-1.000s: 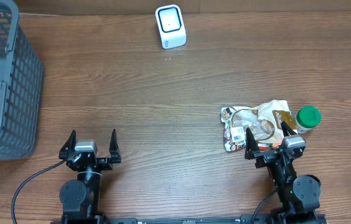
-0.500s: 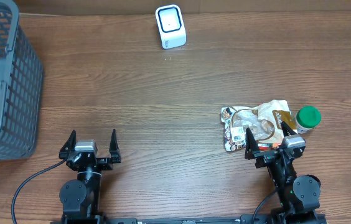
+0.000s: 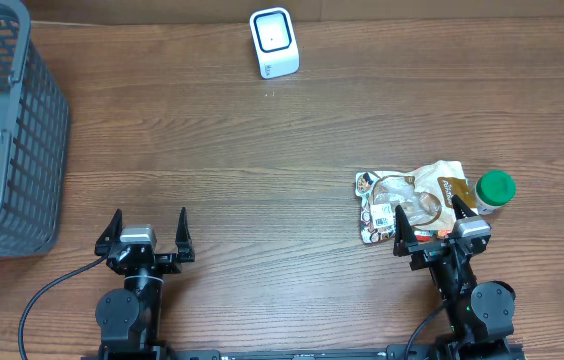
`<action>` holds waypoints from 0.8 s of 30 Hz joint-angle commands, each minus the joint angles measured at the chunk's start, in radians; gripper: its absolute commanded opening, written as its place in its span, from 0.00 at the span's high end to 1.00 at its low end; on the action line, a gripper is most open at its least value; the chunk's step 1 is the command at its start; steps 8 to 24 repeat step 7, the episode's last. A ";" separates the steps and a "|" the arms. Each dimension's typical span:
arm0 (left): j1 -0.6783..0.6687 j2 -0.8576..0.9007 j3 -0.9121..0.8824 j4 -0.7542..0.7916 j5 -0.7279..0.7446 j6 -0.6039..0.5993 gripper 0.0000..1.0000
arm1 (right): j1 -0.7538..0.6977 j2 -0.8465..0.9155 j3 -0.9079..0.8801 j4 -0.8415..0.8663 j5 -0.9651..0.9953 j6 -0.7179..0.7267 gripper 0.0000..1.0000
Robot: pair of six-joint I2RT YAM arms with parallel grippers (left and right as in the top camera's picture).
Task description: Scan the item barcode
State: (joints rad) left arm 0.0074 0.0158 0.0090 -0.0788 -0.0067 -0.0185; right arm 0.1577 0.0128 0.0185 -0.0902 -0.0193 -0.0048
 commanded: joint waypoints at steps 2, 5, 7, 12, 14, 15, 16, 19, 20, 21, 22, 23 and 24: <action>0.003 -0.011 -0.004 0.001 0.014 0.019 0.01 | -0.003 -0.010 -0.011 0.007 -0.001 -0.007 0.00; 0.003 -0.011 -0.004 0.001 0.014 0.019 0.00 | -0.003 -0.010 -0.011 0.007 -0.001 -0.007 0.00; 0.003 -0.011 -0.004 0.001 0.014 0.019 0.01 | -0.003 -0.010 -0.011 0.007 -0.001 -0.007 0.00; 0.003 -0.011 -0.004 0.001 0.014 0.019 0.01 | -0.003 -0.010 -0.011 0.007 -0.001 -0.007 0.00; 0.003 -0.011 -0.004 0.001 0.014 0.019 0.01 | -0.003 -0.010 -0.011 0.007 -0.001 -0.007 0.00; 0.003 -0.011 -0.004 0.001 0.014 0.019 0.01 | -0.003 -0.010 -0.011 0.007 -0.001 -0.007 0.00; 0.003 -0.011 -0.004 0.001 0.014 0.019 0.01 | -0.003 -0.010 -0.011 0.007 -0.001 -0.007 0.00; 0.003 -0.011 -0.004 0.001 0.014 0.019 0.01 | -0.003 -0.010 -0.011 0.007 -0.001 -0.007 0.00; 0.003 -0.011 -0.004 0.001 0.014 0.019 0.01 | -0.003 -0.010 -0.011 0.007 -0.001 -0.007 0.00; 0.003 -0.011 -0.004 0.001 0.014 0.019 0.01 | -0.003 -0.010 -0.011 0.007 -0.001 -0.007 0.00; 0.003 -0.011 -0.004 0.001 0.014 0.019 0.01 | -0.003 -0.010 -0.011 0.007 -0.001 -0.007 0.00; 0.003 -0.011 -0.004 0.001 0.014 0.019 0.01 | -0.003 -0.010 -0.011 0.007 -0.001 -0.007 0.00; 0.003 -0.011 -0.004 0.001 0.014 0.019 0.01 | -0.003 -0.010 -0.011 0.007 -0.001 -0.007 0.00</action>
